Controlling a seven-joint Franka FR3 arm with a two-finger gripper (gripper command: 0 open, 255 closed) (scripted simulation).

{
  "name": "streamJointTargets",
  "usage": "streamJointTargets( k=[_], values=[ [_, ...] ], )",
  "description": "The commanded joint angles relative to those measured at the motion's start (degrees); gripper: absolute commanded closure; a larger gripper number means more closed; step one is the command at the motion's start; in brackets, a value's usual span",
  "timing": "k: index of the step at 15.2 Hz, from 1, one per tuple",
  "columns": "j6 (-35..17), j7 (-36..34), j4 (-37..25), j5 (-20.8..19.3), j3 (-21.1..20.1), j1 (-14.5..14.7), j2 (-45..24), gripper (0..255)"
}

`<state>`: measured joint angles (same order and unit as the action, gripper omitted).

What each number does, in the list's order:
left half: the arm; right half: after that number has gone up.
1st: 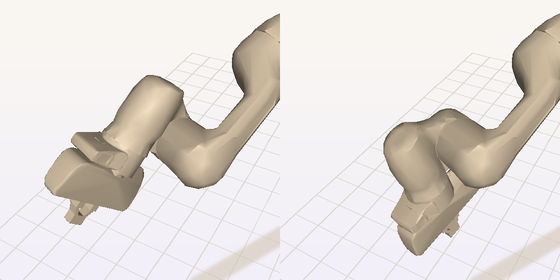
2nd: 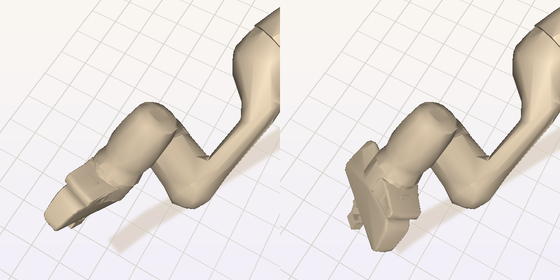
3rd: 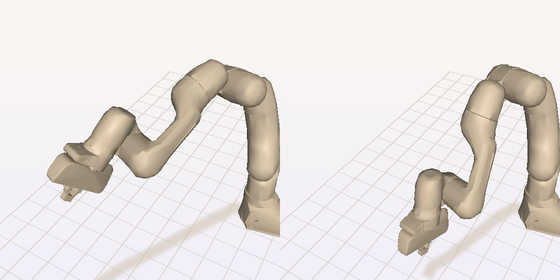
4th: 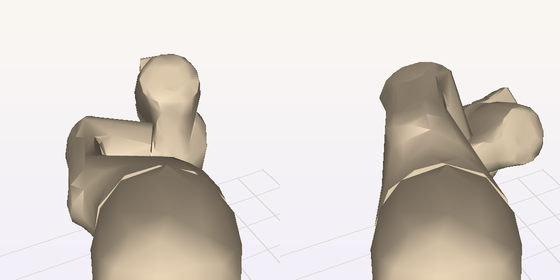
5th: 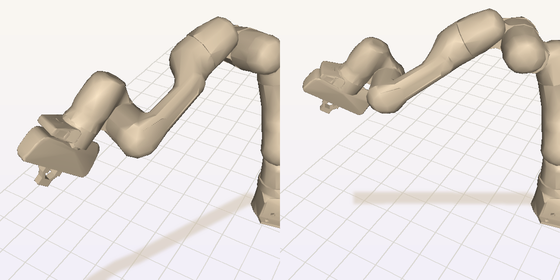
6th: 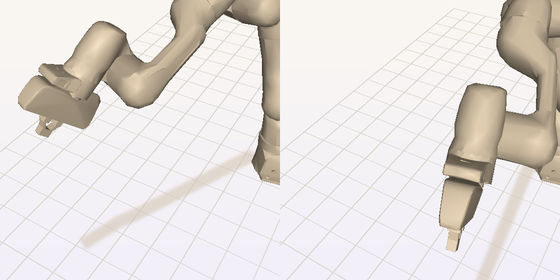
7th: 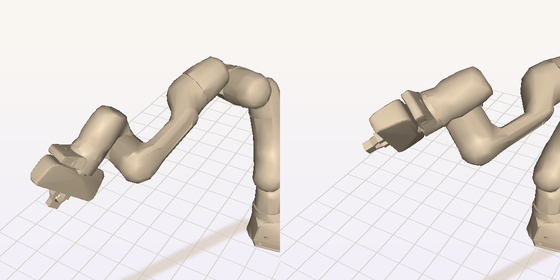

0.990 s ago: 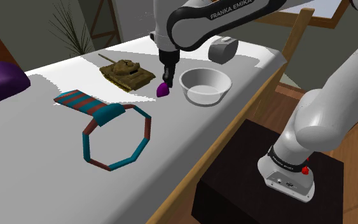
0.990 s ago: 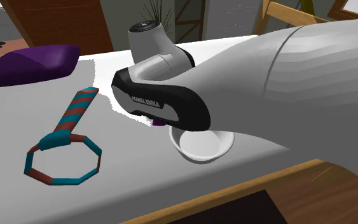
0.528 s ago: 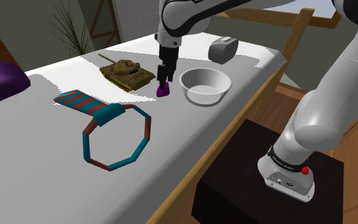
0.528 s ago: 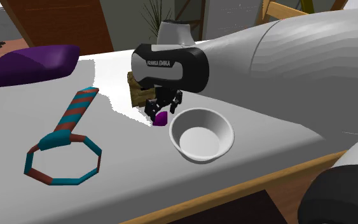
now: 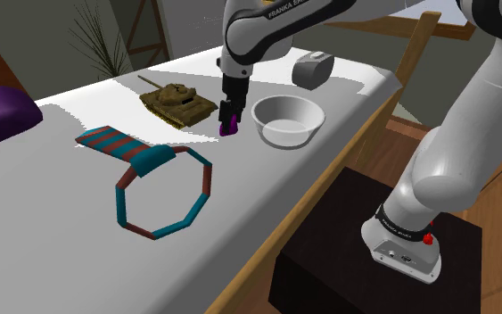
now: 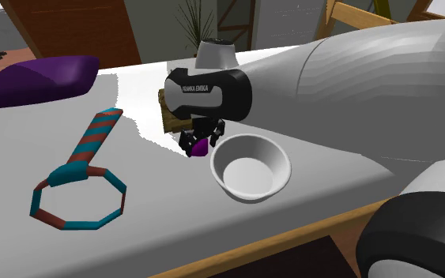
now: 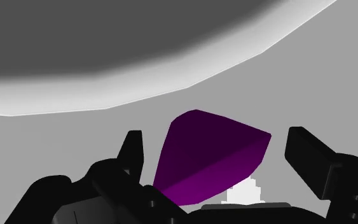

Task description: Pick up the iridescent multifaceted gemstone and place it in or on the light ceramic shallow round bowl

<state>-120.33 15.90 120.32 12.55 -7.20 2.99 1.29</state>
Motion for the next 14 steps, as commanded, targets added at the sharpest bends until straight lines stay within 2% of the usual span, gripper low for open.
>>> streamJointTargets(
  k=[1, 5, 6, 14],
  values=[
    [-0.1, 0.0, 0.1, 0.0, 0.0, 0.0, 0.0, 0],
    [-0.1, 0.0, 0.1, 0.0, 0.0, 0.0, 0.0, 0],
    [-0.1, 0.0, 0.1, 0.0, 0.0, 0.0, 0.0, 255],
    [-0.1, 0.0, 0.1, 0.0, 0.0, 0.0, 0.0, 255]
  ],
)
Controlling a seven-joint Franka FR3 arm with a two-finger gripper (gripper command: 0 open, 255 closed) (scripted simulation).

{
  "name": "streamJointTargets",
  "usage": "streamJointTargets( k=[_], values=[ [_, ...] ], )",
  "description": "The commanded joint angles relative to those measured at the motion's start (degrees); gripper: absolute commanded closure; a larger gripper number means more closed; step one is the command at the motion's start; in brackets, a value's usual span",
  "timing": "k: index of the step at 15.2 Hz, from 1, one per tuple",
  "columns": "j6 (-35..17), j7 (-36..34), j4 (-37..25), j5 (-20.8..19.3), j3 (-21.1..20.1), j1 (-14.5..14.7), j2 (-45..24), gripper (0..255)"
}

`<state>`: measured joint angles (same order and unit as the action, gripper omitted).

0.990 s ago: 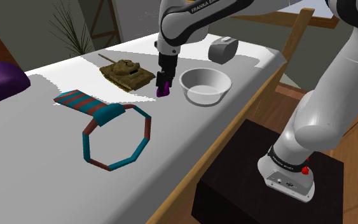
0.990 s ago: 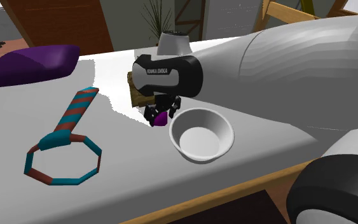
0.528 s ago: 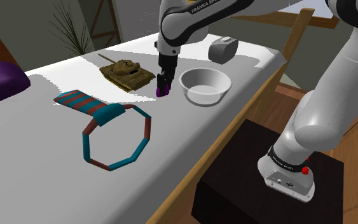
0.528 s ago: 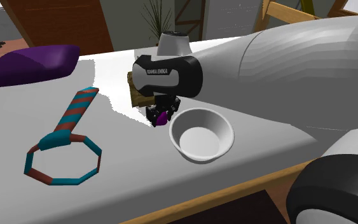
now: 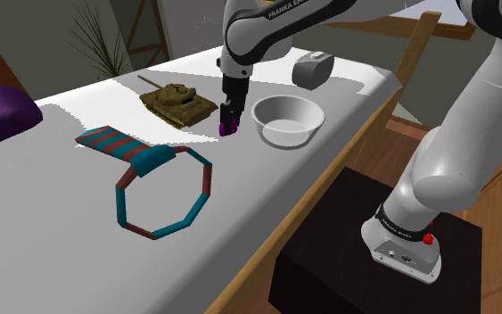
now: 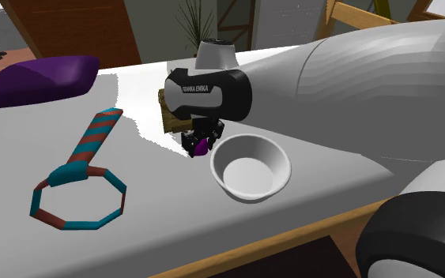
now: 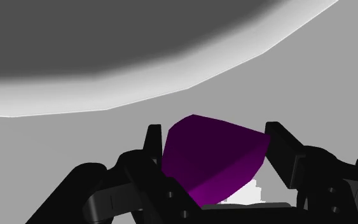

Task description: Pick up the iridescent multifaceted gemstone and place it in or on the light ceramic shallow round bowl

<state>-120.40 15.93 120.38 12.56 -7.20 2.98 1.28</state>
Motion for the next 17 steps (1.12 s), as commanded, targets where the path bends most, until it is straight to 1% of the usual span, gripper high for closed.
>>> streamJointTargets(
  k=[1, 17],
  values=[
    [0.0, 0.0, 0.0, 0.0, 0.0, 0.0, 0.0, 255],
    [11.9, -2.0, -9.1, -0.8, 0.3, -0.3, 2.9, 255]
  ],
)
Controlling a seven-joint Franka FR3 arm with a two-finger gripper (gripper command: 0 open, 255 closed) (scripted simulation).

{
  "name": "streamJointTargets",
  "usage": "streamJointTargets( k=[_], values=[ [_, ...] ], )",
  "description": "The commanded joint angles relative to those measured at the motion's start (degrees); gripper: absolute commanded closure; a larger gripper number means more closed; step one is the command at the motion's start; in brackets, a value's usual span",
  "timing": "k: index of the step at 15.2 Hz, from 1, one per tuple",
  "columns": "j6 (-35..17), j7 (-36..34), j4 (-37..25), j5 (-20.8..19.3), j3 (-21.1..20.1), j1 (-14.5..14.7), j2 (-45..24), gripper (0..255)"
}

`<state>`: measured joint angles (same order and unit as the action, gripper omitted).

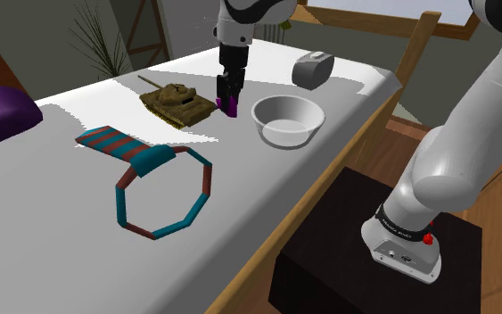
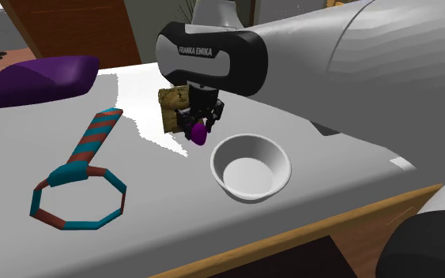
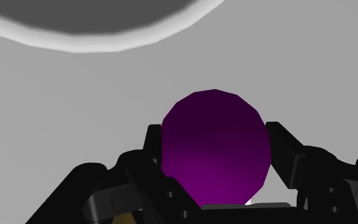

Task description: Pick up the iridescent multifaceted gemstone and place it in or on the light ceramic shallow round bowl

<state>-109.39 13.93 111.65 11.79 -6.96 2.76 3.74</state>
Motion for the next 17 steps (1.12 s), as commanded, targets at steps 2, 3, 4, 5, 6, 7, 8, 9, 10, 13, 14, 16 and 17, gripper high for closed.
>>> streamJointTargets(
  k=[2, 3, 4, 5, 6, 7, 8, 9, 10, 13, 14, 16, 17],
  values=[
    [2.3, -0.3, -1.8, -0.1, 0.1, -0.1, 0.5, 255],
    [3.1, -0.4, -2.5, -0.1, 0.1, -0.1, 0.6, 255],
    [3.8, -0.5, -3.2, -0.2, 0.2, -0.1, 0.6, 255],
    [4.6, -0.6, -3.9, -0.2, 0.2, -0.1, 0.7, 255],
    [5.3, -0.8, -4.7, -0.2, 0.2, -0.2, 0.7, 255],
    [6.1, -0.9, -5.4, -0.3, 0.2, -0.2, 0.7, 255],
    [6.9, -1.0, -6.2, -0.3, 0.2, -0.2, 0.7, 255],
    [7.6, -1.2, -7.0, -0.4, 0.2, -0.2, 0.7, 255],
    [8.4, -1.3, -7.8, -0.4, 0.3, -0.2, 0.6, 255],
    [10.7, -1.7, -10.3, -0.5, 0.3, -0.2, 0.4, 255],
    [10.9, -1.7, -10.6, -0.5, 0.3, -0.2, 0.4, 255],
    [11.0, 0.0, -6.3, -0.1, 1.2, -0.9, 4.5, 255],
    [11.1, 0.8, -4.2, 0.0, 1.7, -1.3, 6.5, 255]
  ],
)
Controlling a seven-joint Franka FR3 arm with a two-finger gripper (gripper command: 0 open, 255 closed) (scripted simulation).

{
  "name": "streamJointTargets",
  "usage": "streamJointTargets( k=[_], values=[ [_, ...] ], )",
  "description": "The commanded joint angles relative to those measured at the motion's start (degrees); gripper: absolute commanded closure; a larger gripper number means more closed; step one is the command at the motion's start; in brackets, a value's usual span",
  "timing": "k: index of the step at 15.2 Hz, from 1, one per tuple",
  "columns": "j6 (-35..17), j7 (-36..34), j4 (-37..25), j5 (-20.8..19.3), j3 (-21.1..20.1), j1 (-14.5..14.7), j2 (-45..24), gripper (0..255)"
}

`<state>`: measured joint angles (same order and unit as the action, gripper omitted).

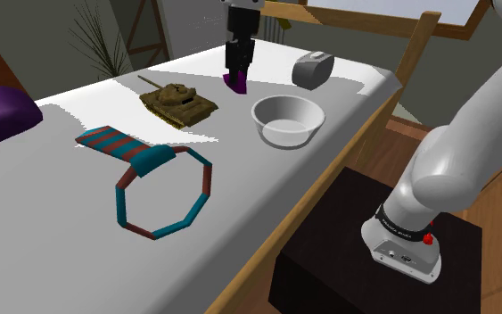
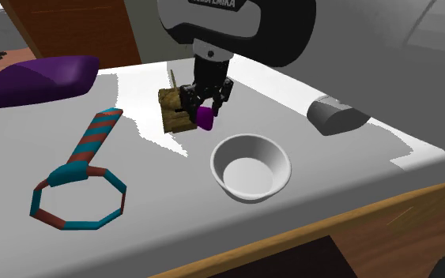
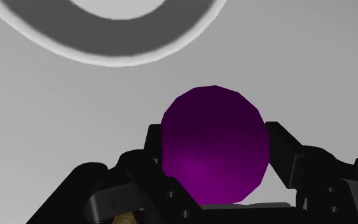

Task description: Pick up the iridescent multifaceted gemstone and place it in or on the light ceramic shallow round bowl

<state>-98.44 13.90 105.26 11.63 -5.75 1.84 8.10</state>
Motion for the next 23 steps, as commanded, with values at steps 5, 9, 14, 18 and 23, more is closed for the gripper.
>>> streamJointTargets(
  k=[5, 9, 14, 18, 23],
  values=[
    [1.7, 5.0, 11.1, 0.1, 3.2, -1.9, 11.8, 255],
    [3.8, 8.2, 16.9, -0.8, 5.8, -3.2, 19.0, 255],
    [2.7, 10.0, 21.6, -1.3, 6.9, -3.8, 22.3, 255],
    [-0.3, 10.5, 24.9, -1.2, 6.8, -3.8, 22.6, 255],
    [-4.1, 11.1, 28.7, -1.1, 6.7, -3.8, 22.6, 255]
  ],
)
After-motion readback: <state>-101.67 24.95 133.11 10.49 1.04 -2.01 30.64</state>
